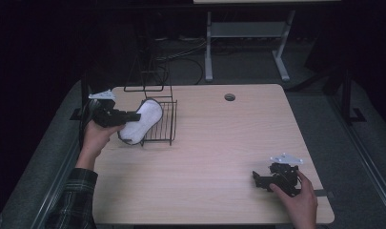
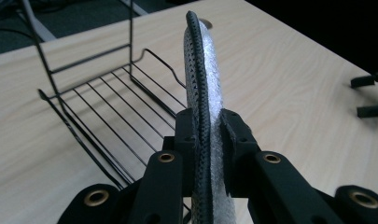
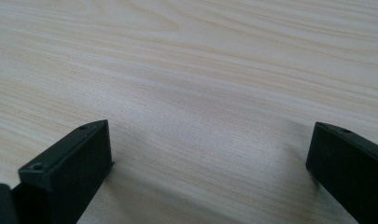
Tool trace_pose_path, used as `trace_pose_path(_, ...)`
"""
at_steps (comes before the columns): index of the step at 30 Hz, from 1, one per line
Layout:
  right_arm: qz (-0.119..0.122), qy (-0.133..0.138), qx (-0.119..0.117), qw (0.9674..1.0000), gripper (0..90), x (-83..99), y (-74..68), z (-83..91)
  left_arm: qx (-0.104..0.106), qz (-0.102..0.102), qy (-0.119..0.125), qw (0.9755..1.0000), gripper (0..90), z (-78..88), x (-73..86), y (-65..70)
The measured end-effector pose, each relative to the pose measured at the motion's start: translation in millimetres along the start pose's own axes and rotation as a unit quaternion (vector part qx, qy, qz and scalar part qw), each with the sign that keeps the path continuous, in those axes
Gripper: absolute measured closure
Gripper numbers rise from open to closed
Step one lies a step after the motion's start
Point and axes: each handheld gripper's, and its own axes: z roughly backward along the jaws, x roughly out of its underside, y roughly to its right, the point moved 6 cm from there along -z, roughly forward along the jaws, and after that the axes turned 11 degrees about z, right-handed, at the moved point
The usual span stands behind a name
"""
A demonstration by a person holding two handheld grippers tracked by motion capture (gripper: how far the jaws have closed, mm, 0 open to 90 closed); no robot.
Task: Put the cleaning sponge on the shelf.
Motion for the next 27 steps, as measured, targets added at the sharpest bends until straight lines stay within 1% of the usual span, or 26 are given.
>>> trace_pose_path(2, 0.0, 0.0, 0.0, 1.0, 0.0, 0.0, 0.0, 0.0, -0.005, 0.0, 0.0, 1.0, 78.2, -1.2, -0.9, -5.1)
trace_pose_path(4, 0.0, 0.0, 0.0, 1.0, 0.0, 0.0, 0.0, 0.0, -0.003, 0.003, 0.003, 1.0, 78.2, -2.6, -2.9, -9.2)
trace_pose_path(6, 0.0, 0.0, 0.0, 1.0, 0.0, 0.0, 0.0, 0.0, -0.009, 0.005, 0.004, 0.9999, 78.2, -4.5, -4.8, -13.0)
trace_pose_path(9, 0.0, 0.0, 0.0, 1.0, 0.0, 0.0, 0.0, 0.0, -0.012, 0.011, 0.009, 0.9998, 78.2, -7.8, -7.2, -19.3)
trace_pose_path(11, 0.0, 0.0, 0.0, 1.0, 0.0, 0.0, 0.0, 0.0, -0.01, 0.015, 0.011, 0.9998, 78.2, -10.5, -8.7, -23.2)
trace_pose_path(13, 0.0, 0.0, 0.0, 1.0, 0.0, 0.0, 0.0, 0.0, -0.013, 0.016, 0.016, 0.9997, 78.2, -13.4, -10.5, -25.3)
trace_pose_path(15, 0.0, 0.0, 0.0, 1.0, 0.0, 0.0, 0.1, 0.0, -0.009, 0.022, 0.021, 0.9995, 78.2, -16.4, -11.4, -27.2)
trace_pose_path(17, 0.0, 0.0, 0.0, 1.0, 0.0, 0.0, 0.1, 0.0, -0.012, 0.031, 0.02, 0.9992, 78.2, -21.5, -10.3, -28.5)
trace_pose_path(18, 0.0, 0.0, 0.0, 1.0, 0.0, 0.0, 0.1, 0.0, -0.011, 0.031, 0.018, 0.9993, 78.2, -24.4, -9.7, -29.8)
trace_pose_path(20, 0.0, 0.0, 0.0, 1.0, 0.0, 0.0, 0.1, -0.1, -0.016, 0.027, 0.012, 0.9994, 78.3, -29.2, -8.9, -32.6)
trace_pose_path(25, 0.0, 0.0, 0.0, 1.0, 0.0, 0.0, 0.1, 0.0, -0.008, 0.045, 0.016, 0.9988, 78.2, -38.5, -8.8, -35.5)
trace_pose_path(27, 0.0, 0.0, 0.0, 1.0, 0.0, 0.0, 0.1, 0.0, -0.011, 0.043, 0.01, 0.999, 78.2, -41.7, -9.9, -37.0)
